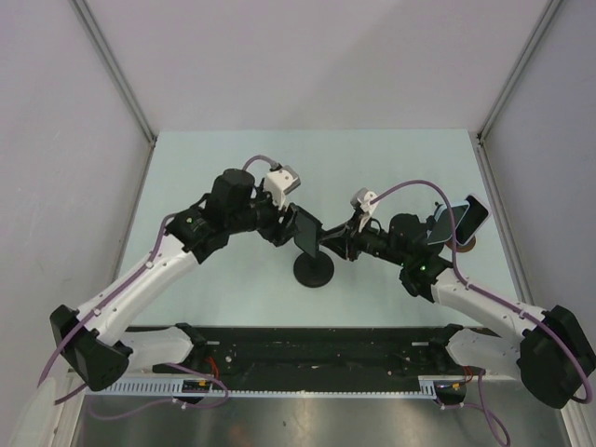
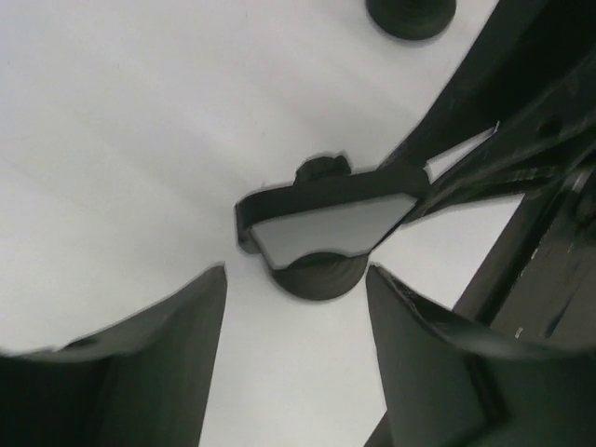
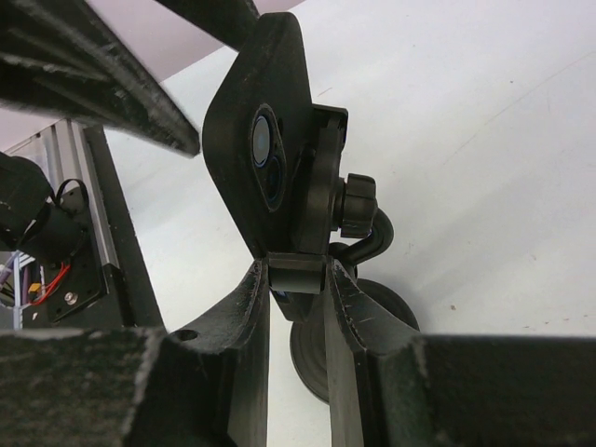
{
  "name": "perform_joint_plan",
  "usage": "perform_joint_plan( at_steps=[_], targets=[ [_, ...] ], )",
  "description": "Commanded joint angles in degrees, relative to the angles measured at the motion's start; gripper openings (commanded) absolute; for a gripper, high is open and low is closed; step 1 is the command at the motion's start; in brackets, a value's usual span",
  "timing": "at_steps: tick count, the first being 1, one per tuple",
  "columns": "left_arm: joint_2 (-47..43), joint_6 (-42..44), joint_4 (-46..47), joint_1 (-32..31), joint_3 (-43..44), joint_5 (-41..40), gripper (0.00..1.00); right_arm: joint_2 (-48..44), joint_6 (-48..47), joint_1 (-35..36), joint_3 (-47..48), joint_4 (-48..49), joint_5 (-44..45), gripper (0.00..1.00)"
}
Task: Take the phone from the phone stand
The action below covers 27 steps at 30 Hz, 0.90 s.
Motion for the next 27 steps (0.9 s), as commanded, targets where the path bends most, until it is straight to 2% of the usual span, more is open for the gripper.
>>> perform_joint_plan(
  at_steps=[1,3,6,13,18,21,27],
  targets=[
    [-4.06,-8.47,3.22,-3.87,0.66,-12.28,0.78,-1.09,-1.64,1.09,-0.45,-1.03,7.29,0.00],
    [-7.30,-11.89,5.50,-5.89,-1.62,-15.03,0.92,-0.91,-1.90,1.53,-0.45,-1.12,7.64,0.00],
    [-11.00,-14.45,10.58,-8.70,-5.65,-20.40,1.00,-0.56,-1.90,1.97,-0.53,-0.59,8.08,0.00],
    [-13.12,-15.43,27.65,-9.50,-16.12,-18.38,1.00,0.06,-1.72,2.58,-0.62,0.90,8.26,0.00],
    [-14.62,-13.94,45.46,-9.68,-25.43,-19.26,1.00,0.14,-1.81,2.76,-0.89,1.34,8.43,0.00],
    [-13.66,-12.27,48.40,-9.68,-26.50,-20.58,1.00,-0.12,-1.72,2.85,-1.15,1.69,8.43,0.00],
    [-12.34,-10.33,53.76,-10.21,-28.00,-16.71,1.00,-0.82,-1.64,2.94,-2.29,2.48,8.70,0.00]
  ],
)
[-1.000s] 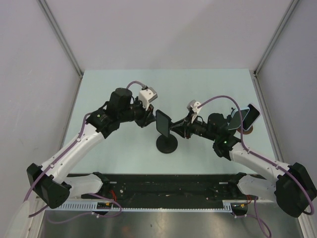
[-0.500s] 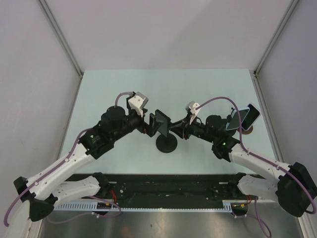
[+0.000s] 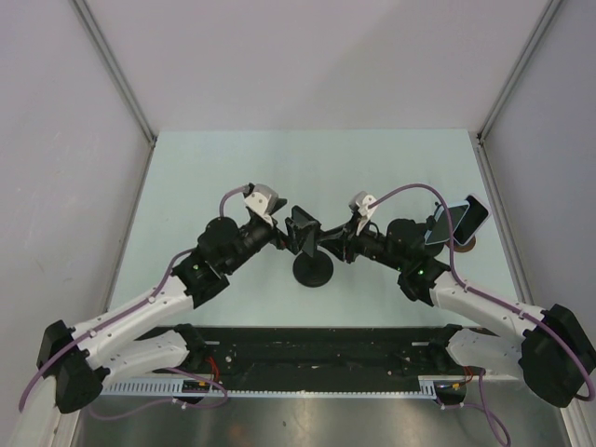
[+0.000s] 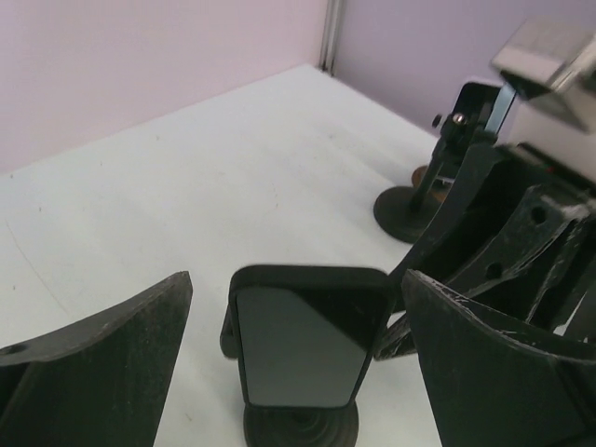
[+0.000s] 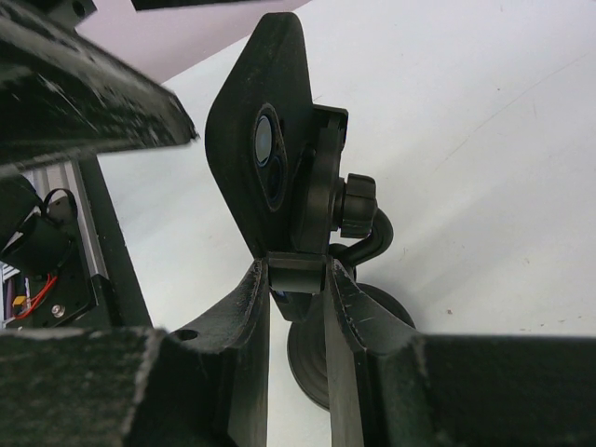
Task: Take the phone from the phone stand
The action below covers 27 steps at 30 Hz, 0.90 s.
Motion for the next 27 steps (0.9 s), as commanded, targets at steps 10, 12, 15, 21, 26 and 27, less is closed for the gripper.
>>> perform_joint_plan(
  at_steps=[10,12,15,21,26,27],
  targets=[
    [5.28,1.38,13.11,-1.55,-1.78,0.15,1.00,-1.62,-1.18,-0.10,-1.86,1.11,3.28,0.00],
    [6.60,1.91,13.37,-2.34,-1.60,-0.46,1.00,-1.79,-1.09,-0.10,-2.03,1.11,3.36,0.00],
    [7.84,2.87,13.90,-3.40,-1.60,-1.16,1.00,-2.23,-1.26,-0.10,-2.03,0.76,3.54,0.00],
    [9.42,5.25,14.34,-5.69,-2.04,-3.71,0.99,-2.32,-1.27,-0.10,-2.21,0.84,3.54,0.00],
    [10.12,4.81,14.34,-5.95,-2.39,-4.51,0.78,-2.76,-1.26,-0.10,-2.30,0.76,3.54,0.00],
    [10.04,4.64,14.34,-5.95,-2.48,-4.42,0.73,-3.11,-1.35,-0.10,-2.39,0.67,3.63,0.00]
  ],
)
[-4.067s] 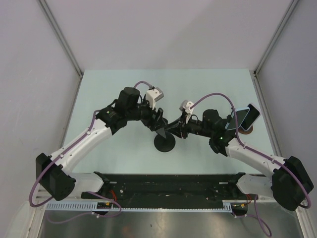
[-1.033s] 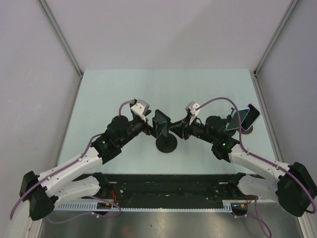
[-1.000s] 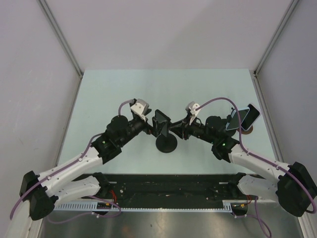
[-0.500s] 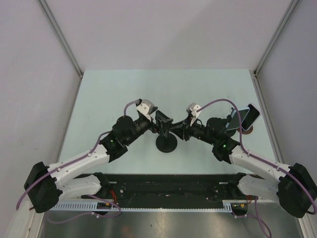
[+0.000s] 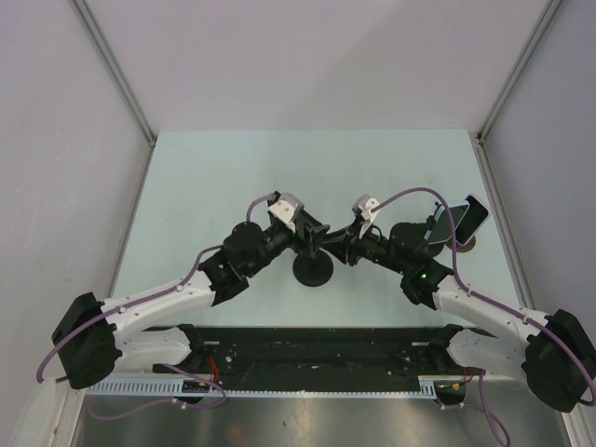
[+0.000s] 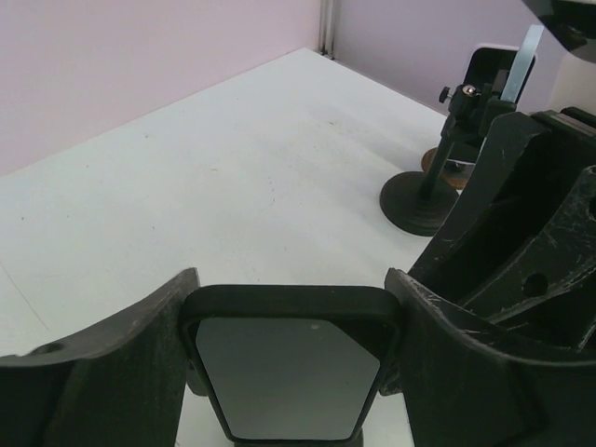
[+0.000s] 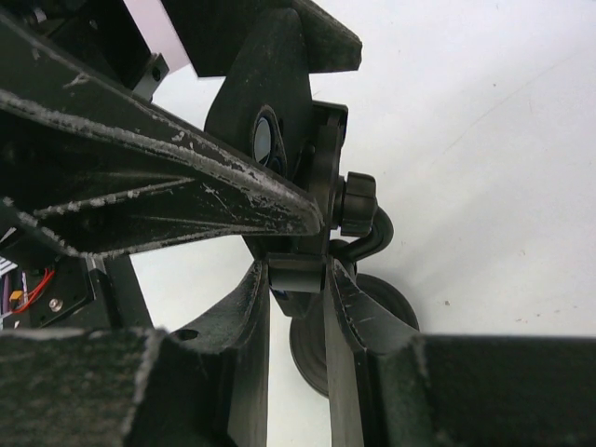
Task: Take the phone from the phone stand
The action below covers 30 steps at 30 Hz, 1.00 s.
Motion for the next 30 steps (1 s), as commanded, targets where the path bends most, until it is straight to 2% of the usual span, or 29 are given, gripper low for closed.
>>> perform_joint_plan(
  at_steps=[1,3,4,6,7,8,12,15,19,23,28,30],
  targets=[
    [0.29,0.29,1.95,-0.86,-0.75,-0.27,0.63,-1.14,-1.24,-0.19,-0.35,-0.03,3.34,0.00],
    [-0.24,-0.15,2.04,-0.86,-0.93,0.00,0.49,-1.41,-1.33,-0.19,-0.27,-0.29,3.61,0.00],
    [-0.50,-0.59,2.04,-0.86,-1.02,-0.09,0.33,-1.58,-1.42,-0.10,-0.35,-0.47,3.61,0.00],
    [-1.56,-0.95,1.95,-0.86,-1.28,-0.09,0.16,-1.76,-1.42,-0.19,-0.53,-0.38,3.87,0.00],
    [-1.99,-1.47,1.95,-0.86,-1.28,0.26,0.03,-2.02,-1.59,-0.10,-0.62,-0.47,3.96,0.00],
    [-3.13,-1.65,1.69,-0.86,-1.19,0.52,0.01,-2.11,-1.68,-0.10,-0.62,-0.56,4.31,0.00],
    [-5.77,-2.97,-0.33,-0.77,-0.49,4.91,0.00,-2.64,-2.38,-0.19,-0.79,-1.26,4.57,0.00],
    [-7.36,-3.32,-4.37,-0.16,0.65,5.10,0.00,-3.16,-2.74,-0.19,-0.79,-1.79,4.66,0.00],
    [-7.80,-3.67,-11.56,3.35,2.06,4.57,0.00,-3.34,-3.09,-0.10,-0.79,-1.96,4.31,0.00],
    [-8.41,-5.08,-14.40,6.43,2.24,7.02,0.00,-3.34,-3.00,-0.28,-0.88,-2.14,4.13,0.00],
    [-10.17,-4.55,-14.66,7.23,2.41,15.97,0.00,-3.60,-2.74,-0.45,-0.88,-3.10,5.88,0.00],
    [-10.44,-4.55,-14.66,7.23,3.20,22.82,0.00,-3.43,-2.74,-0.45,-0.79,-3.20,6.59,0.00]
  ],
)
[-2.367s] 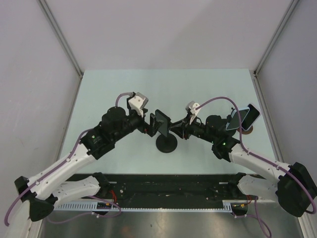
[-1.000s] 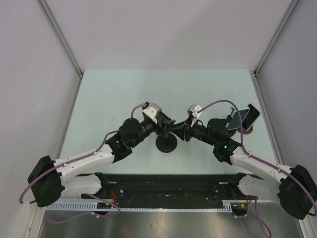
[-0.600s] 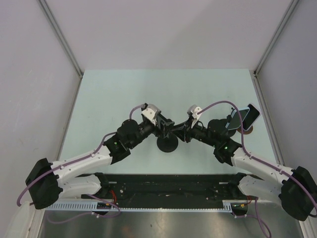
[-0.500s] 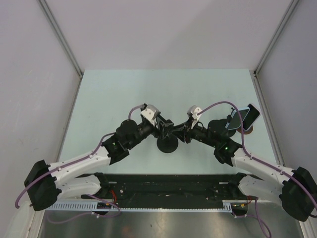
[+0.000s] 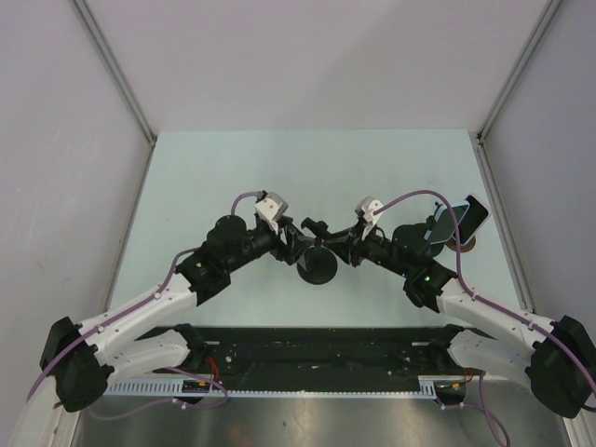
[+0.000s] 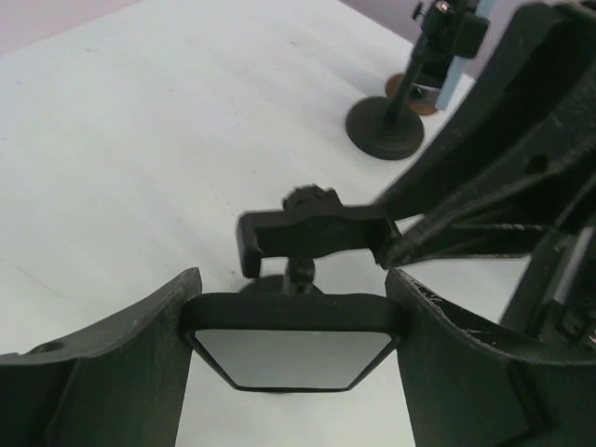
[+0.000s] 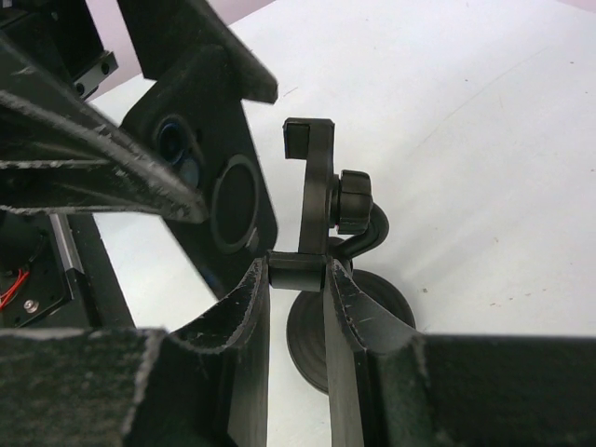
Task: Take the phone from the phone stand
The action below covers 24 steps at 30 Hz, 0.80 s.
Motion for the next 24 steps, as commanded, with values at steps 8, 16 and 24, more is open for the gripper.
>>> perform_joint_plan(
  at_steps=[8,16,24],
  targets=[
    [-4.81,-2.86,0.18,0.39,6.79,14.34,0.00,-1.35,-0.40,-0.54,-0.12,-1.71,8.31,0.00],
    [-2.70,-3.03,-22.84,4.32,15.68,-11.75,0.00,-3.11,0.57,-0.54,-0.12,-4.35,15.26,0.00],
    [2.57,-5.33,-35.94,19.43,17.18,-16.52,0.00,-5.39,0.57,-0.45,-1.52,-4.70,18.96,0.00]
  ],
)
